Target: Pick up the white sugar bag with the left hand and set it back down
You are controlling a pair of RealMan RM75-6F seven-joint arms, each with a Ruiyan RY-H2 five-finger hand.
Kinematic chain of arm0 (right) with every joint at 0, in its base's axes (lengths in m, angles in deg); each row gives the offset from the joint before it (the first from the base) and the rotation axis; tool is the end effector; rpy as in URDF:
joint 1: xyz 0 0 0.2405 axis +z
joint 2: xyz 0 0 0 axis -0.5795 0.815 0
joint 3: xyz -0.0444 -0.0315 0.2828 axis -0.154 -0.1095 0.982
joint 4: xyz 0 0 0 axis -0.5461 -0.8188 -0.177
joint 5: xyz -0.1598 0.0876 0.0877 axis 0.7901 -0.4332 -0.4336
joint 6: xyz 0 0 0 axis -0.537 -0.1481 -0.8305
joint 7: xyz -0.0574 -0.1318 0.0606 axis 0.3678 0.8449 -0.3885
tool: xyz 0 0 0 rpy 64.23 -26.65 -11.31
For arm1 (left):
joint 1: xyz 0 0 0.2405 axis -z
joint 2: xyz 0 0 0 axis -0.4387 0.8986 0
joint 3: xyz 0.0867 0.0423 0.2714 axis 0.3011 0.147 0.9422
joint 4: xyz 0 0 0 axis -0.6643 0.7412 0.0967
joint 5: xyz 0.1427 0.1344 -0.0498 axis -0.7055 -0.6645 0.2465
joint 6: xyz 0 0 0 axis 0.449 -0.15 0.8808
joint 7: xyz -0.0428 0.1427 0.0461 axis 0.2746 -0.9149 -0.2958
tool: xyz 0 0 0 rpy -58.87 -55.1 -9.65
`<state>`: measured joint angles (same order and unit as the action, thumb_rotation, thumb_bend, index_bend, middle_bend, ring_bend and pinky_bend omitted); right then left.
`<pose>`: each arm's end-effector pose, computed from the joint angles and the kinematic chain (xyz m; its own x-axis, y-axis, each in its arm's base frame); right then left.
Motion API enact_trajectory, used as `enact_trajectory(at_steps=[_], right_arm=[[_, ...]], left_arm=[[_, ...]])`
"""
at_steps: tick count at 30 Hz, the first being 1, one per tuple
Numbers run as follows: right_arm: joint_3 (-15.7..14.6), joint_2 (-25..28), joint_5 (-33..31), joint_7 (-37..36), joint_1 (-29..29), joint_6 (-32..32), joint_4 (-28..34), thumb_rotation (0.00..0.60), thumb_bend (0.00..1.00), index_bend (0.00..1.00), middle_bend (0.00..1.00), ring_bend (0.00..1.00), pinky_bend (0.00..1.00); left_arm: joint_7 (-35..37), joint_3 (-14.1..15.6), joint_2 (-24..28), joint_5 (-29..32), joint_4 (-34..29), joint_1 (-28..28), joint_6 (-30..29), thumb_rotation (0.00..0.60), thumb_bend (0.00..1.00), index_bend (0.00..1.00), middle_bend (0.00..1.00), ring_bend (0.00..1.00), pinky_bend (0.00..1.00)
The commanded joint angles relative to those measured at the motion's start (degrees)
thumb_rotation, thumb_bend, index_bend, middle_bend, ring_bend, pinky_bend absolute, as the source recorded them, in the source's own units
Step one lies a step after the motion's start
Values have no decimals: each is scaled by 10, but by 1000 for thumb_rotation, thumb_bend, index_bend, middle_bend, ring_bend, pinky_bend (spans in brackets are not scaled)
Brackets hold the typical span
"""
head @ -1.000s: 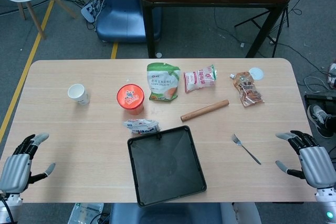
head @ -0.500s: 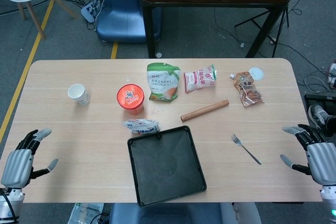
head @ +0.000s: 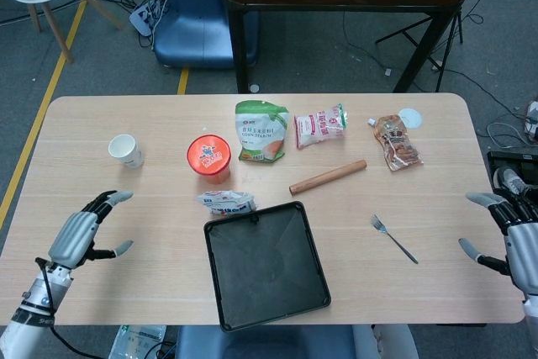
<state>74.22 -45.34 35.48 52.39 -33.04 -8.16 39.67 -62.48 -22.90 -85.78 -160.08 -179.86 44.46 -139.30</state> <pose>-0.3007 -0.1837 0.2328 0.3583 0.1440 0.9224 -0.9248 -0.0807 0.3718 -0.2726 0.2726 0.1304 0.0619 0.2270 0.9719 0.9739 -0.2269 -0.0090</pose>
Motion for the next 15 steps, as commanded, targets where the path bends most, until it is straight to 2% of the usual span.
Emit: enact_trajectory(at_steps=[1, 5, 15], right_arm=[[-3, 0, 2, 3, -2, 0, 3, 600, 175, 279, 309, 189, 198], [-6, -1, 1, 7, -5, 2, 4, 600, 175, 279, 309, 189, 198], [-11, -2, -2, 6, -12, 1, 0, 600, 175, 280, 310, 189, 196]], left_arm=[[30, -10, -25, -1, 44, 52, 56, 600, 210, 106, 142, 100, 153], [42, -16, -64, 5, 87, 88, 90, 600, 210, 66, 126, 99, 149], [69, -14, -142, 24, 180, 148, 150, 600, 209, 66, 123, 99, 148]])
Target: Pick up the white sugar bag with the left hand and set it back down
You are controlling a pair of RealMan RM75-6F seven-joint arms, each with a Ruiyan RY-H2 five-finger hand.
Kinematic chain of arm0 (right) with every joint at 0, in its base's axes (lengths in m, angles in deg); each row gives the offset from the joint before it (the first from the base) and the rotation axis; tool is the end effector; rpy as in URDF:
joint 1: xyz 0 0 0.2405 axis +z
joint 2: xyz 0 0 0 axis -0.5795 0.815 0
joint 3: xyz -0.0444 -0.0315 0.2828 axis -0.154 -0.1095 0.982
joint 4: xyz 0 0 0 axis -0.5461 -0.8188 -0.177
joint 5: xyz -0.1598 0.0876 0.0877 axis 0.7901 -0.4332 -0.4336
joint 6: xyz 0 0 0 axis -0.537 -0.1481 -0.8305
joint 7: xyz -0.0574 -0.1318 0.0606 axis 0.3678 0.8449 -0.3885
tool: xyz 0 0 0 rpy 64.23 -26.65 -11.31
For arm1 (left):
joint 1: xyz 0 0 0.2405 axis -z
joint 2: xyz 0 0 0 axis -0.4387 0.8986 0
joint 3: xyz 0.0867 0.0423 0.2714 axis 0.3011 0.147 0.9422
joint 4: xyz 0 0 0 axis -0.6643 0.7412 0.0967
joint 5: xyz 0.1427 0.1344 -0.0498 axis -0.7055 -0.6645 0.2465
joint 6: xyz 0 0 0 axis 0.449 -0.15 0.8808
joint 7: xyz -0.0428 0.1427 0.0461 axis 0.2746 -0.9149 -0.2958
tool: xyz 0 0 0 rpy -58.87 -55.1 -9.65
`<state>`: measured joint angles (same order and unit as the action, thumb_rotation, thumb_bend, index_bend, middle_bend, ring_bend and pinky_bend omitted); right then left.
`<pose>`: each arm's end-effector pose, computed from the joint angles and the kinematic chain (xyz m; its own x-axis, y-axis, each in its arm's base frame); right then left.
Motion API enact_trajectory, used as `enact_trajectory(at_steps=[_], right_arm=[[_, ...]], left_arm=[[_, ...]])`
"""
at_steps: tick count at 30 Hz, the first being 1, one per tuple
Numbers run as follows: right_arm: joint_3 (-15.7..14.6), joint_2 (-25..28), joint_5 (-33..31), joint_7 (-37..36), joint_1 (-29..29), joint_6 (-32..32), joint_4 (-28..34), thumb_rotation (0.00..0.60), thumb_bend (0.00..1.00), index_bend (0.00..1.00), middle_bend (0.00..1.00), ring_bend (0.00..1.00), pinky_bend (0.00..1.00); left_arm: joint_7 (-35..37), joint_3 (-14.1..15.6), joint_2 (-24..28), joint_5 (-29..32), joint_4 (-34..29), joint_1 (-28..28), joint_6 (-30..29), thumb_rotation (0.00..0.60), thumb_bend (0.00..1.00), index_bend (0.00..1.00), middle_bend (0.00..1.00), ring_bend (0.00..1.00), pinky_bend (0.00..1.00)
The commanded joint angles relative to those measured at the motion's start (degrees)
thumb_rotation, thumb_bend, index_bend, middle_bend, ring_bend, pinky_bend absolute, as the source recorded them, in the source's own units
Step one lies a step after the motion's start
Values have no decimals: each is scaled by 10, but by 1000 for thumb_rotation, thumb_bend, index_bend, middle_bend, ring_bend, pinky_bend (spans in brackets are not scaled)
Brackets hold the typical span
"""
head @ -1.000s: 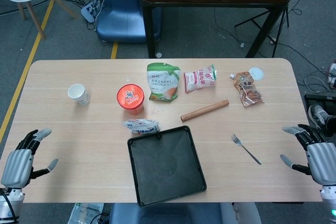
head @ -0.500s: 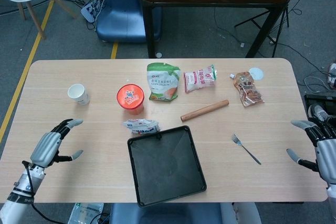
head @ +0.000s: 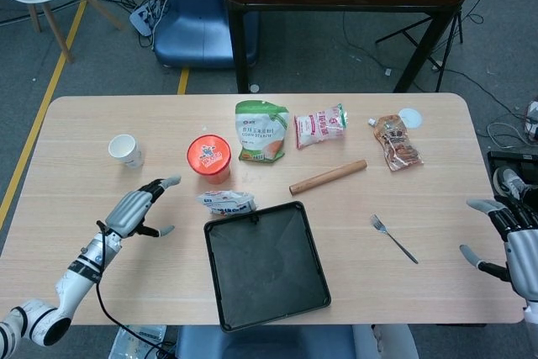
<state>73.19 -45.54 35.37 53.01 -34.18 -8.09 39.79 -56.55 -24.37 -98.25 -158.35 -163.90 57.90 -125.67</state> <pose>-0.3060 -0.1745 0.2289 0.3677 0.1188 0.9223 -0.9250 -0.0555 0.3759 -0.2504 0.3499 0.0512 0.1016 0.3797 0.9195 0.9572 -0.2891 0.0136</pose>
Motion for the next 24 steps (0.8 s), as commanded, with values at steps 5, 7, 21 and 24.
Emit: enact_trajectory(at_steps=[5, 7, 21, 24], right_arm=[[-1, -1, -5, -3, -2, 2, -5, 600, 175, 280, 309, 189, 192], [-1, -2, -6, -4, -3, 3, -6, 600, 175, 280, 310, 189, 192], [-1, -3, -17, -2, -6, 9, -7, 600, 175, 279, 310, 189, 192], [-1, -3, -18, -1, -6, 11, -7, 600, 175, 279, 309, 189, 192]], left_arm=[[32, 2, -42, 14, 56, 31, 26, 600, 209, 71, 123, 99, 148], [45, 4, -52, 13, 68, 37, 29, 600, 209, 91, 123, 99, 149], [100, 10, -112, 15, 134, 74, 44, 600, 209, 153, 143, 162, 152], [108, 13, -119, 15, 142, 79, 45, 600, 209, 153, 157, 184, 169]])
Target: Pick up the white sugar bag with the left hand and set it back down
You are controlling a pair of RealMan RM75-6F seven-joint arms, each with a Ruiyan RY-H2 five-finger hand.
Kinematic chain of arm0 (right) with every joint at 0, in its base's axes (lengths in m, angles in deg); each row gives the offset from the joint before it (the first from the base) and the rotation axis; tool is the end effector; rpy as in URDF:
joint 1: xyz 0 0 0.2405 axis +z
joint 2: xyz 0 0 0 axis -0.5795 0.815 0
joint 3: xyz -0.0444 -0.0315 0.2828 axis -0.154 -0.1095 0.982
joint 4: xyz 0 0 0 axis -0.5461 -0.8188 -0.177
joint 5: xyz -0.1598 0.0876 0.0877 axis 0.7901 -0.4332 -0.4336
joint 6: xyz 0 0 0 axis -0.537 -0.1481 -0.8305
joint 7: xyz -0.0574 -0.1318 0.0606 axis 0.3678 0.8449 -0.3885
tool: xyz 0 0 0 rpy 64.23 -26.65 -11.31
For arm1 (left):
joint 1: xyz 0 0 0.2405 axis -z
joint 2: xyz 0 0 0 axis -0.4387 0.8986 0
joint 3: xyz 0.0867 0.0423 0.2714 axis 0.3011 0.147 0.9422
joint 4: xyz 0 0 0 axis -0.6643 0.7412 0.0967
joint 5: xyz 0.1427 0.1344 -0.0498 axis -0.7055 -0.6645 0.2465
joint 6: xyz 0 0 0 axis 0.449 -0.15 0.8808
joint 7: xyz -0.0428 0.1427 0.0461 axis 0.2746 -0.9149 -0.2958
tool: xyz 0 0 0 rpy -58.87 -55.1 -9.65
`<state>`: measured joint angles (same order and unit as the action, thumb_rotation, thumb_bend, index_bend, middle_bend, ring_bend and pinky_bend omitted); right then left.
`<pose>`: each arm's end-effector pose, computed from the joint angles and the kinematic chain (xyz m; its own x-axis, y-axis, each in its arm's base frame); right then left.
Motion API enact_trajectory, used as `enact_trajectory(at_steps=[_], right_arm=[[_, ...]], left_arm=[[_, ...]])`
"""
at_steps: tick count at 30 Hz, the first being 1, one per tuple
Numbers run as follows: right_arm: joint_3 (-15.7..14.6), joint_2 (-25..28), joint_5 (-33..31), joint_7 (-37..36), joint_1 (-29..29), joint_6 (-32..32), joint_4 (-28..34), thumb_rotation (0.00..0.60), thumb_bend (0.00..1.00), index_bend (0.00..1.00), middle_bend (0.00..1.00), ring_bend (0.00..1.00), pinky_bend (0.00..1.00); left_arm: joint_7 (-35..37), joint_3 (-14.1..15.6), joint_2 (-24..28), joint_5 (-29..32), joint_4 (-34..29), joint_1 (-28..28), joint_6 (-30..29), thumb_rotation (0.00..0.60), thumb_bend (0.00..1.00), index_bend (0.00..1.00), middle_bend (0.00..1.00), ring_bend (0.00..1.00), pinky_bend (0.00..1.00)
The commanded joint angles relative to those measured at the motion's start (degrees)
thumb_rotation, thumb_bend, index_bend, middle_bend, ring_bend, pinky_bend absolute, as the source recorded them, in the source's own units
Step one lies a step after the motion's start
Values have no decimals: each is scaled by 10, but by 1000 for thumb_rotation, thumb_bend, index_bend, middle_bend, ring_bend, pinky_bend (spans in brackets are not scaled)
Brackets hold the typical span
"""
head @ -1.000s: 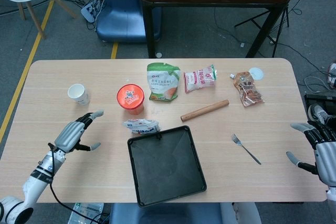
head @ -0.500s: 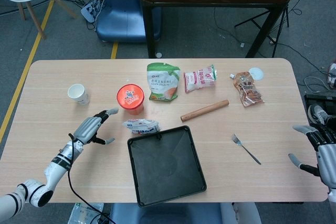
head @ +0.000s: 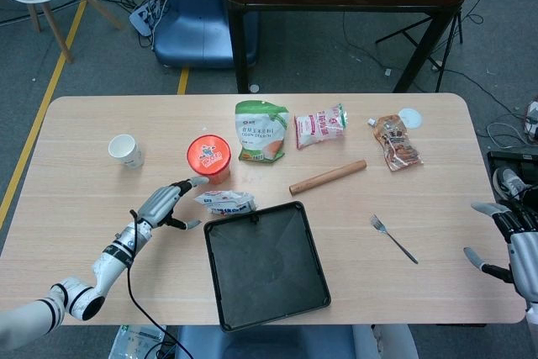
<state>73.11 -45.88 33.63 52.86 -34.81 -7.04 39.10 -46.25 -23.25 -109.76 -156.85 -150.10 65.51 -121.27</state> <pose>-0.3156 -0.1713 0.2272 0.3746 0.0963 0.9222 -0.9259 -0.0137 0.3776 -0.2315 0.3859 -0.0125 0.0095 0.4674 0.8840 0.9589 -0.2550 0.1245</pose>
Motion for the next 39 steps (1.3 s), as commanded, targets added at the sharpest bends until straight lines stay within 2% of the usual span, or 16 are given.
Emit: enact_trajectory(at_steps=[1, 25, 39], right_arm=[[0, 0, -2, 1, 0, 2, 1, 600, 175, 279, 309, 189, 192], [1, 2, -14, 5, -5, 7, 2, 600, 175, 279, 309, 189, 192], [1, 3, -19, 6, -9, 7, 3, 600, 175, 280, 309, 189, 192]], left_arm=[[10, 2, -7, 1, 7, 5, 2, 600, 209, 153, 161, 187, 171], [101, -5, -76, 18, 76, 49, 29, 600, 209, 161, 177, 204, 190], [141, 7, -110, 11, 121, 59, 28, 600, 209, 173, 189, 214, 197]])
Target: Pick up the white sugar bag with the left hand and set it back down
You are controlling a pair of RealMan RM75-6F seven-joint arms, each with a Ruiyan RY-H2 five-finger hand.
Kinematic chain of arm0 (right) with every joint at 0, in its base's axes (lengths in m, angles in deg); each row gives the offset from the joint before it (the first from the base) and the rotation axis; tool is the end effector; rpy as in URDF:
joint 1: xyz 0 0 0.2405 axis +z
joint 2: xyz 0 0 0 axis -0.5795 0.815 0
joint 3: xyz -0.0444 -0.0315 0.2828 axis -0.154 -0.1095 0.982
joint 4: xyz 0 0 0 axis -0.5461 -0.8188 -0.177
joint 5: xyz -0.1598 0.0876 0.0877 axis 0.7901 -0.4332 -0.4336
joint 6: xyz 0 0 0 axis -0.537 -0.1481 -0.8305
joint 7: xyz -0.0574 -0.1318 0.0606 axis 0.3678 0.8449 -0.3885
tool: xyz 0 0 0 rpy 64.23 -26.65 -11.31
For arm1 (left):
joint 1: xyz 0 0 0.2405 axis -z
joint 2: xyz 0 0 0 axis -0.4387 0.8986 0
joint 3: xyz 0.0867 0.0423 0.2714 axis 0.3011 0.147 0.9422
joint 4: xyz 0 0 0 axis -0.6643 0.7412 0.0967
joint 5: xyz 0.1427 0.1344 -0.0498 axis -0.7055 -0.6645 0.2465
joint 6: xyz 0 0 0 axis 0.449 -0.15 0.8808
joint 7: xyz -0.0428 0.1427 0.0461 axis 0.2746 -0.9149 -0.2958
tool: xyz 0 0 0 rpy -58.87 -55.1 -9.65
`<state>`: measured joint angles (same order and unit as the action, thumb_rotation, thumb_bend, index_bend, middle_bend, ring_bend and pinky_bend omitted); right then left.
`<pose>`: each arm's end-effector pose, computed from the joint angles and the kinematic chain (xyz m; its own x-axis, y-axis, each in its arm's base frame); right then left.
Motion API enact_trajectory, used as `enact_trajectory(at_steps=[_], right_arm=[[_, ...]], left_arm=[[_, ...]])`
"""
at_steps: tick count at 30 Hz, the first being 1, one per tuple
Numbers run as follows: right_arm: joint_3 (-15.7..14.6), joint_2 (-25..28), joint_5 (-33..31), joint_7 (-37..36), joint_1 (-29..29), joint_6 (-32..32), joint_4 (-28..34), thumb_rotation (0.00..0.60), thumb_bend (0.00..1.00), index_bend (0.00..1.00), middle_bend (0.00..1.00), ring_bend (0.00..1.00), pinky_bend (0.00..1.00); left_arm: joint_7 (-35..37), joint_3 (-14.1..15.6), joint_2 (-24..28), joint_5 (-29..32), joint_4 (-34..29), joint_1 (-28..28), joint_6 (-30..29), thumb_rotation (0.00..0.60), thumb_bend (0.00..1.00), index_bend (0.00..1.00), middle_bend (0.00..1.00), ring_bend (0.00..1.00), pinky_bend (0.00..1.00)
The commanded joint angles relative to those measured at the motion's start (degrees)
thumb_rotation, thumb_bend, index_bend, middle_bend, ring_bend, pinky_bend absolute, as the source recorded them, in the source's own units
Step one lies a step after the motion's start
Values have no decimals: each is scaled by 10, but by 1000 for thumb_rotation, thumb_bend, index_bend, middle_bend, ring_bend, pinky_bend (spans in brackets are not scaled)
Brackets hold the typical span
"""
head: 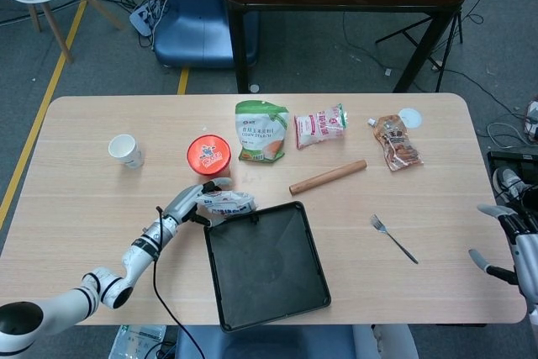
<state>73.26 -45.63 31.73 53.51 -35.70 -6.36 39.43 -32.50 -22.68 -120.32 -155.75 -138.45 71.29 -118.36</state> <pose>-0.3224 -0.1670 0.2289 0.3860 0.0819 0.9188 -0.9225 0.0343 0.3845 -0.2039 0.4045 -0.0697 -0.1639 0.5474 0.8207 0.9399 -0.1659 0.2984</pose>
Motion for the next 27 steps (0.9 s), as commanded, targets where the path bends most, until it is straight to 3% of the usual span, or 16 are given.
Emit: enact_trajectory(at_steps=[1, 11, 19, 27], right_arm=[[0, 0, -1, 0, -1, 0, 0, 600, 175, 279, 309, 189, 192], [1, 1, -2, 0, -2, 1, 0, 600, 175, 280, 309, 189, 192], [3, 1, -4, -1, -1, 2, 0, 600, 175, 279, 309, 189, 192], [4, 0, -2, -3, -1, 0, -2, 600, 175, 279, 309, 189, 192]], left_arm=[[6, 1, -7, -1, 8, 1, -2, 600, 209, 175, 192, 216, 197], [15, -9, -41, 11, 54, 7, -6, 600, 209, 256, 285, 315, 294], [23, -22, -63, 21, 92, 11, -15, 600, 209, 412, 551, 521, 487], [22, -18, -49, 6, 102, 11, -43, 600, 209, 432, 574, 536, 534]])
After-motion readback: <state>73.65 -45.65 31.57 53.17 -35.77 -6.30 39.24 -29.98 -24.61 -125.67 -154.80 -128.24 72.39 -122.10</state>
